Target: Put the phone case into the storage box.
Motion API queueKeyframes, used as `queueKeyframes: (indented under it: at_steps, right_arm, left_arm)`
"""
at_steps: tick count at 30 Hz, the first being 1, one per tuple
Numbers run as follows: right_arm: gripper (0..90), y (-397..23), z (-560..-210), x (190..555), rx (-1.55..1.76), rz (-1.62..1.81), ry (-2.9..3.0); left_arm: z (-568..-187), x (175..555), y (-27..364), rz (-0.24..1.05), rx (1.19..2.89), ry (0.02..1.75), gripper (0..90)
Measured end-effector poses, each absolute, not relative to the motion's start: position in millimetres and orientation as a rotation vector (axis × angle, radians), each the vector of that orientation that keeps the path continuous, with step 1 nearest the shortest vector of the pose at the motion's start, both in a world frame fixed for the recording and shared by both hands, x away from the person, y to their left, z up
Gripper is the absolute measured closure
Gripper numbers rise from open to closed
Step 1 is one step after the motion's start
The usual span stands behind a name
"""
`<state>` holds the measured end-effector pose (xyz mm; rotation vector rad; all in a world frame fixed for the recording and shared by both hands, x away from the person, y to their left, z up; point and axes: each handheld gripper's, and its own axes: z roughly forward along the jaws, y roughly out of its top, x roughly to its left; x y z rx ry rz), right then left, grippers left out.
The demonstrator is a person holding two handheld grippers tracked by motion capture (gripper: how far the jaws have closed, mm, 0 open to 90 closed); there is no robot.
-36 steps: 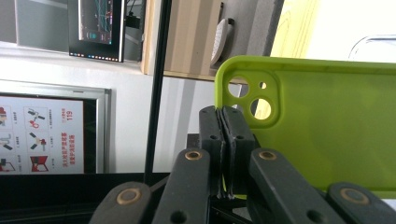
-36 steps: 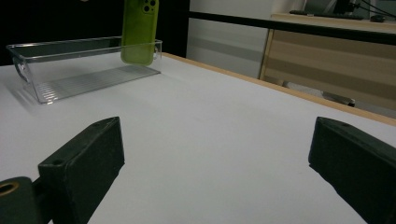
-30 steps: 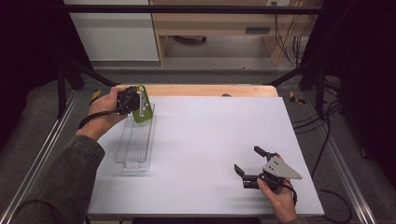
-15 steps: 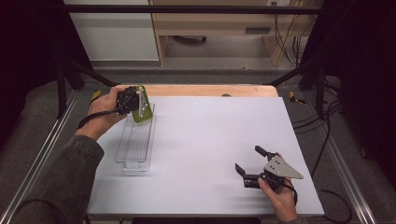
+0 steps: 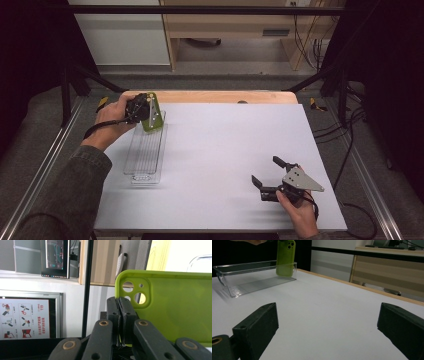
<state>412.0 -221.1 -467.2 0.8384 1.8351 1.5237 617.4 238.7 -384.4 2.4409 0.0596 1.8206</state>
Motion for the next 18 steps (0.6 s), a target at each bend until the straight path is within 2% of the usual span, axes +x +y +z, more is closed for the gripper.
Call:
queueKeyframes:
  at_steps: [18]
  right_arm:
    - [3.7,-220.9,-468.5,412.8,0.844,1.520,1.842]
  left_arm:
    - [-389.7,621.8,233.1,1.833,2.440,0.000,87.3]
